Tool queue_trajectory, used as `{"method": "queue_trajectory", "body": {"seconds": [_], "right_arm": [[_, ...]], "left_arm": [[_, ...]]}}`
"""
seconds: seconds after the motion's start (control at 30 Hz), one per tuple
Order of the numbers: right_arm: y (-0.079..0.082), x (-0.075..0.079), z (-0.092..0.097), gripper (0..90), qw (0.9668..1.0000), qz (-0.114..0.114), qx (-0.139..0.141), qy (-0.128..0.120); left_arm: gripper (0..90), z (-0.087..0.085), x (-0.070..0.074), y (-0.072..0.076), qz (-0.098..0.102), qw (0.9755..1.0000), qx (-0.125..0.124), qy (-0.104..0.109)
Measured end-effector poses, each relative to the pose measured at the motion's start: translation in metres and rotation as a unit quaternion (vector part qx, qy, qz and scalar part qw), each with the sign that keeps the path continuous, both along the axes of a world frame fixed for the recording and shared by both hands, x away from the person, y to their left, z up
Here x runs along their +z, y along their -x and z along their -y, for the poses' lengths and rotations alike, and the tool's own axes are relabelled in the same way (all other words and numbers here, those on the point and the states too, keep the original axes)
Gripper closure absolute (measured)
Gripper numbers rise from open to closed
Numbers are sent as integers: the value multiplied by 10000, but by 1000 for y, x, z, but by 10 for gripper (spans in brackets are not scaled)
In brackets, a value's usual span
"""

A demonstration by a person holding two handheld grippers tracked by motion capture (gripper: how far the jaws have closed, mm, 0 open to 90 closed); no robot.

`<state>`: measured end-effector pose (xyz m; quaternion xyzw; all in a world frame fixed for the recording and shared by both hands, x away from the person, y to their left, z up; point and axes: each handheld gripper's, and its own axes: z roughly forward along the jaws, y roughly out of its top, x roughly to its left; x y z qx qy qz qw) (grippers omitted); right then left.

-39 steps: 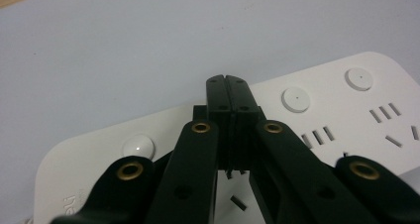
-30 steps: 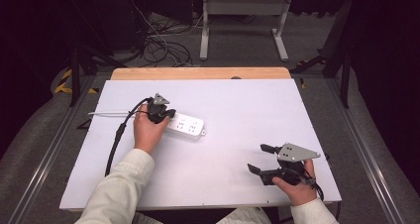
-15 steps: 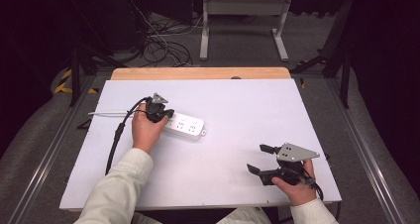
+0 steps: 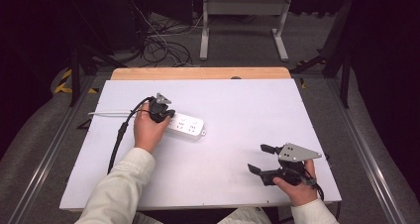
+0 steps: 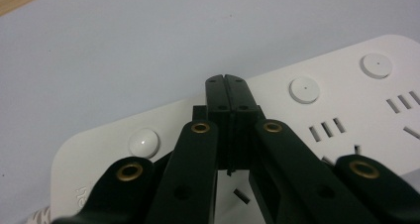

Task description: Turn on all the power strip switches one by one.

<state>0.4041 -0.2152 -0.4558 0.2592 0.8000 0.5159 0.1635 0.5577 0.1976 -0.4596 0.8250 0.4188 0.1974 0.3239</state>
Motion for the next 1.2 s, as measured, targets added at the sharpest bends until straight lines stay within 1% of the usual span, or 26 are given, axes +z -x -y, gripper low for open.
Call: {"method": "queue_trajectory", "body": {"seconds": [0.03, 0.07, 0.1, 0.13, 0.17, 0.2, 0.23, 0.27, 0.3, 0.33, 0.43, 0.47, 0.5, 0.53, 0.6, 0.7, 0.73, 0.77, 0.8, 0.87, 0.9, 0.97, 1.03, 1.07, 1.13, 1.2], "right_arm": [[0, 0, 0, 199, 10000, 4, -1, -1], [0, 0, 0, 199, 10000, 3, -12, 0], [0, 1, 0, 199, 10000, -8, -23, -18], [0, 1, 1, 199, 10000, 11, -25, -29], [0, 2, 1, 199, 10000, 18, -29, -39], [0, 2, 1, 199, 10000, 18, -30, -42], [0, 2, 1, 199, 10000, 14, -35, -33], [0, 2, 1, 199, 10000, 14, -35, -33], [-1, 1, 2, 198, 10000, -8, -41, -32], [-1, 1, 2, 198, 10000, -8, -41, -32], [-1, 1, 2, 198, 10000, -4, -35, -32], [-1, 1, 2, 198, 10000, 1, -34, -35], [0, 1, 2, 198, 10000, 7, -32, -35], [0, 1, 2, 198, 10000, 9, -33, -35], [0, 1, 2, 198, 10000, 16, -36, -34], [0, 1, 2, 198, 10000, 20, -35, -26], [0, 1, 1, 198, 10000, 18, -27, -30], [0, 1, 1, 198, 10000, 15, -31, -20], [0, 1, 1, 198, 10000, 14, -30, -20], [0, 1, 2, 198, 10000, 18, -29, -33], [0, 1, 2, 198, 10000, 8, -33, -41], [0, 1, 2, 197, 10000, -3, -27, -86], [0, 2, 2, 197, 10000, -1, -24, -88], [0, 2, 2, 197, 10000, 1, -19, -88], [0, 1, 2, 198, 10000, -1, -20, -79], [0, 1, 3, 197, 10000, -12, -26, -72]], "left_arm": [[900, 0, 1, -1, -8, 10000, -33, -25], [900, 0, 1, -1, -53, 10000, -2, 32], [900, -2, 3, -2, -145, 9997, 76, 201], [900, -3, 4, -2, -163, 9989, 125, 421], [900, -3, 9, -1, -10, 9984, 85, 557], [900, -2, 13, 0, 134, 9980, 30, 623], [900, -2, 13, 0, 134, 9980, 30, 623], [900, 0, 17, 2, 198, 9975, -23, 677], [900, 2, 21, 4, 299, 9973, -102, 660], [900, 4, 25, 6, 342, 9968, -200, 698], [900, 10, 32, 10, 477, 9960, -324, 680], [899, 12, 33, 11, 465, 9956, -357, 734], [900, 13, 34, 12, 496, 9954, -387, 722], [900, 14, 34, 12, 466, 9952, -423, 753], [900, 15, 34, 12, 490, 9953, -427, 716], [899, 15, 31, 12, 459, 9955, -443, 698], [899, 15, 30, 11, 443, 9957, -461, 673], [899, 16, 29, 11, 473, 9959, -469, 613], [899, 17, 26, 11, 441, 9956, -507, 658], [899, 18, 22, 11, 413, 9956, -526, 651], [899, 18, 19, 10, 420, 9961, -518, 577], [899, 19, 13, 9, 322, 9964, -483, 619], [899, 17, 9, 8, 312, 9968, -467, 572], [899, 17, 7, 8, 256, 9965, -485, 625], [899, 17, 4, 8, 228, 9964, -514, 634], [899, 17, 2, 7, 251, 9967, -546, 553]]}}
